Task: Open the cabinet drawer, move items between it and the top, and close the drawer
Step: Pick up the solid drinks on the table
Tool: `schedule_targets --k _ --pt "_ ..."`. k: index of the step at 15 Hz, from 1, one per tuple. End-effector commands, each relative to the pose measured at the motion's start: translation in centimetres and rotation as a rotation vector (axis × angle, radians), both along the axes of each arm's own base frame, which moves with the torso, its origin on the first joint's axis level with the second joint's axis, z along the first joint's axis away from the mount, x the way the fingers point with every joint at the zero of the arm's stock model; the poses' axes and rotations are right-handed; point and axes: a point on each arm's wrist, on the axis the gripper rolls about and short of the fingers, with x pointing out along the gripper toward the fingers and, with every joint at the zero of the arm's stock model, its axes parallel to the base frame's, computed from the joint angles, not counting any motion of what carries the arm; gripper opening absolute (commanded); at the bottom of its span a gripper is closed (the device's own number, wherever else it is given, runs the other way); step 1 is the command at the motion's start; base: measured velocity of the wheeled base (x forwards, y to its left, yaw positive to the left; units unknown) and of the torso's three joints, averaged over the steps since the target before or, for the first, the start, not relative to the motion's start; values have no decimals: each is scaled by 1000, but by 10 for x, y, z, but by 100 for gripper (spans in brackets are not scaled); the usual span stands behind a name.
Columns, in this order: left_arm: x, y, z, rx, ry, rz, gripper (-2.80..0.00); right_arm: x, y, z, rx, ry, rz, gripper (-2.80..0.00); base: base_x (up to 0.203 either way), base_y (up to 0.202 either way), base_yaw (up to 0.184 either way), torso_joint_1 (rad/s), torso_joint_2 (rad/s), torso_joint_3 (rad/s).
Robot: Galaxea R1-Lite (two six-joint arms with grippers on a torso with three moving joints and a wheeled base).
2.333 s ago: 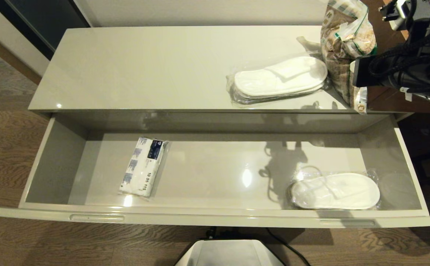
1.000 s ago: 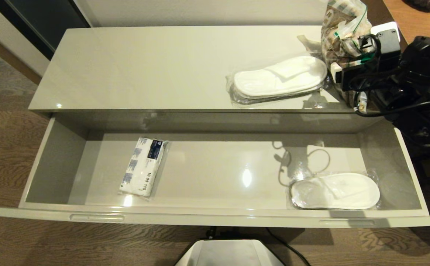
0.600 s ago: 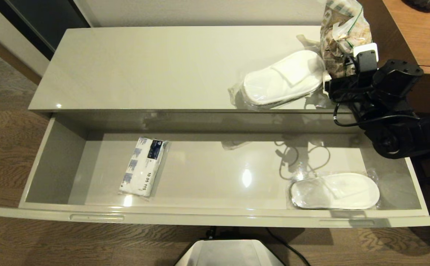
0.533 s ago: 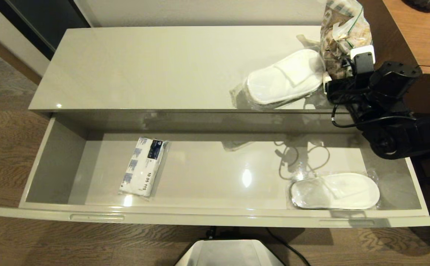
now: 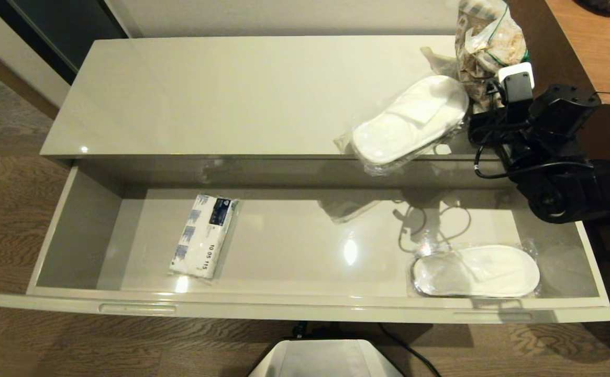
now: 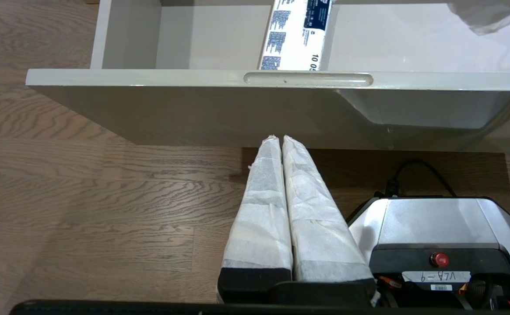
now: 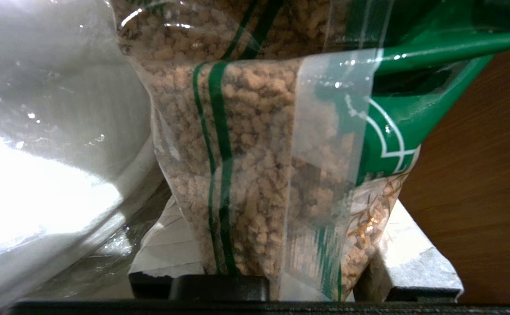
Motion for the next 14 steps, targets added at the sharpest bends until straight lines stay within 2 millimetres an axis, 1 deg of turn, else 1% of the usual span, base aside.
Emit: schedule_targets --k 1,3,4,6,8,9,11,12,14 --pt "0 0 0 1 1 0 -280 -27 -1 38 8 -84 2 -280 0 0 0 0 0 0" --pt "0 0 0 1 1 0 -280 -47 -2 58 10 -96 3 -280 0 0 0 0 0 0" --pt "0 0 0 1 1 0 -280 -61 -4 70 13 -109 2 -280 0 0 0 0 0 0" --pt "0 0 0 1 1 0 -280 -85 -6 88 21 -105 -12 -280 0 0 0 0 0 0" --pt "0 0 0 1 1 0 -280 -91 -4 89 22 -76 -15 -280 0 0 0 0 0 0" --pt "0 0 0 1 1 0 -280 -104 -4 96 23 -77 -9 -280 0 0 0 0 0 0" --pt "0 0 0 1 1 0 -280 -150 -3 116 30 -84 12 -280 0 0 0 0 0 0" --pt "0 0 0 1 1 0 -280 -174 -3 120 28 -59 27 -280 0 0 0 0 0 0" --pt "0 0 0 1 1 0 -280 -213 -5 120 21 8 50 -280 0 0 0 0 0 0"
